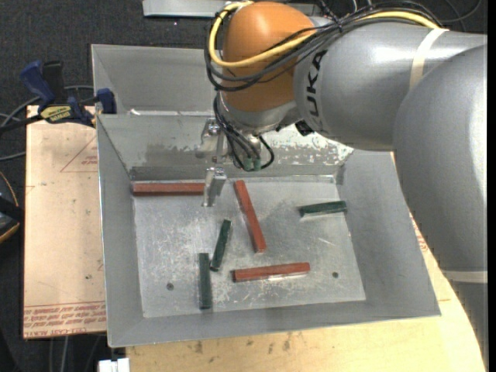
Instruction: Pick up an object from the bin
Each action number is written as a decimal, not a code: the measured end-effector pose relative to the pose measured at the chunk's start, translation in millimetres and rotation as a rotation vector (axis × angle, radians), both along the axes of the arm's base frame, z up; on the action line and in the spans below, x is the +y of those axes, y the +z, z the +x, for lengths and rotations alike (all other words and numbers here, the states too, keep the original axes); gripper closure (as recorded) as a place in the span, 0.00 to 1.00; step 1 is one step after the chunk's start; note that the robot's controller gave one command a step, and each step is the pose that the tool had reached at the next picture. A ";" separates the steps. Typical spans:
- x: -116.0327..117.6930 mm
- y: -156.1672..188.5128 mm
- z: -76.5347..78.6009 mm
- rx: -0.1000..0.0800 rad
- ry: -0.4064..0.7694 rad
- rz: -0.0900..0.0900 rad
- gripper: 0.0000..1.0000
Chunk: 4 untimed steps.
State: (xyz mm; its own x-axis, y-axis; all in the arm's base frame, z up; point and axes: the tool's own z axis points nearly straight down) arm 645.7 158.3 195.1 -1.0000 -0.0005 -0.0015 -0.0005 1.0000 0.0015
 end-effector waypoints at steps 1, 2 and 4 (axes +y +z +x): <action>27.8 -53.2 6.0 -0.002 -0.120 0.001 0.00; 36.6 -69.7 7.6 0.001 -0.116 -0.001 0.00; 39.6 -116.6 5.4 0.000 -0.436 0.001 0.00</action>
Offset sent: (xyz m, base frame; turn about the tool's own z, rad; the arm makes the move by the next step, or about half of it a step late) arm 0.0096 0.0395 -0.0574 0.0929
